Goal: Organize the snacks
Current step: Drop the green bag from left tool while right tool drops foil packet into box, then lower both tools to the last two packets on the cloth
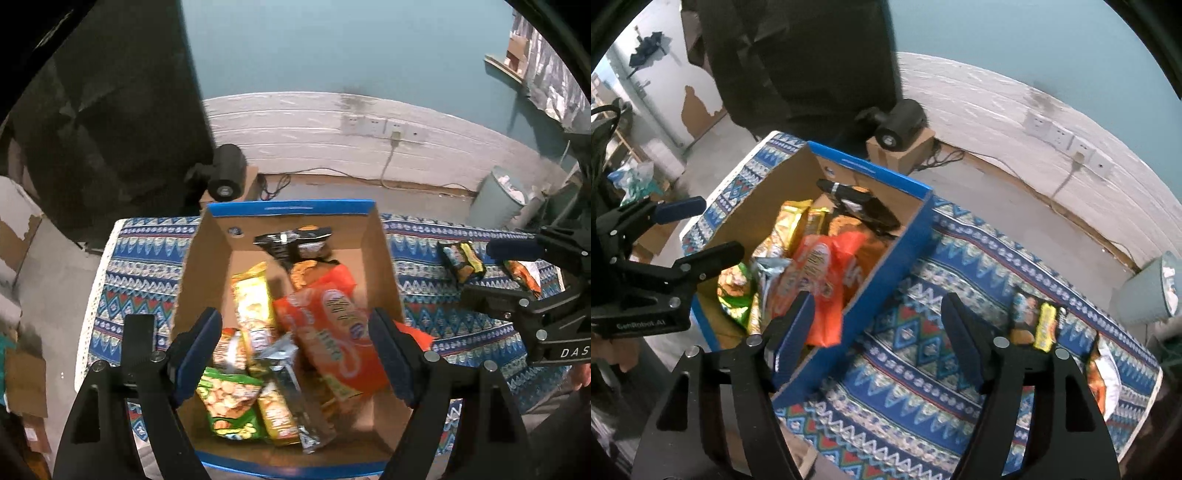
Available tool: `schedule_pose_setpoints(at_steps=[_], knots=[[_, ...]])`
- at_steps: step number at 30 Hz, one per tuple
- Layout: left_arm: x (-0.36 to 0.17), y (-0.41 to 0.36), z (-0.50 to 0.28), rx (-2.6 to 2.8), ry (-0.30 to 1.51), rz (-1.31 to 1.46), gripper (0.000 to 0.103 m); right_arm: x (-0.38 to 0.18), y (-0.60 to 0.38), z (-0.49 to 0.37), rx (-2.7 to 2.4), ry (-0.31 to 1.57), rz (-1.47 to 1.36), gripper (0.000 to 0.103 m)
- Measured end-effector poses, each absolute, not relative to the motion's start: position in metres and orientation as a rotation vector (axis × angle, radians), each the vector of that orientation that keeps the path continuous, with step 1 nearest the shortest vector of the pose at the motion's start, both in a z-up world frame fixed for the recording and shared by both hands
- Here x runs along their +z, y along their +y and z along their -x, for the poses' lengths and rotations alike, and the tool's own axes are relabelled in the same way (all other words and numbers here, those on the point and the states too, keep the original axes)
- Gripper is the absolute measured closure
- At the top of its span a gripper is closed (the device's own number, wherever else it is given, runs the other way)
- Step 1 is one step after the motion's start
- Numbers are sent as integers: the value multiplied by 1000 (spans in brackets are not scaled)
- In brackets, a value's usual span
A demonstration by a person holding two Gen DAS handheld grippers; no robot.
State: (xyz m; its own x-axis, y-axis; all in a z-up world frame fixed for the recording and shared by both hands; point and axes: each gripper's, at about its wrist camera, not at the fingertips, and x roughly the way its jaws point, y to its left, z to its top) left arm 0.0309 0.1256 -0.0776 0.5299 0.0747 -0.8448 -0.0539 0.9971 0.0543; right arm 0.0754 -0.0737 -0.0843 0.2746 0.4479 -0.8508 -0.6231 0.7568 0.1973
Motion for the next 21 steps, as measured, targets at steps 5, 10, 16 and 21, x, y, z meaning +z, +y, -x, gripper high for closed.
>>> schedule_pose_setpoints(at_steps=[5,10,16,21], knots=[[-78,102,-36,24,1020,-28,20,-84,-102,-74,687,1070,185,29],[-79,76,-42,-52,1032,-24,15,-84,-136,-76,641,1069,168,27],[-81,45,-53,-110,1051,-25,15,-85,-183,-82,566,1078,121,26],[-86,16,-65,-167,1077,-54,15,-89,-217,-85,523,1091,110,25]])
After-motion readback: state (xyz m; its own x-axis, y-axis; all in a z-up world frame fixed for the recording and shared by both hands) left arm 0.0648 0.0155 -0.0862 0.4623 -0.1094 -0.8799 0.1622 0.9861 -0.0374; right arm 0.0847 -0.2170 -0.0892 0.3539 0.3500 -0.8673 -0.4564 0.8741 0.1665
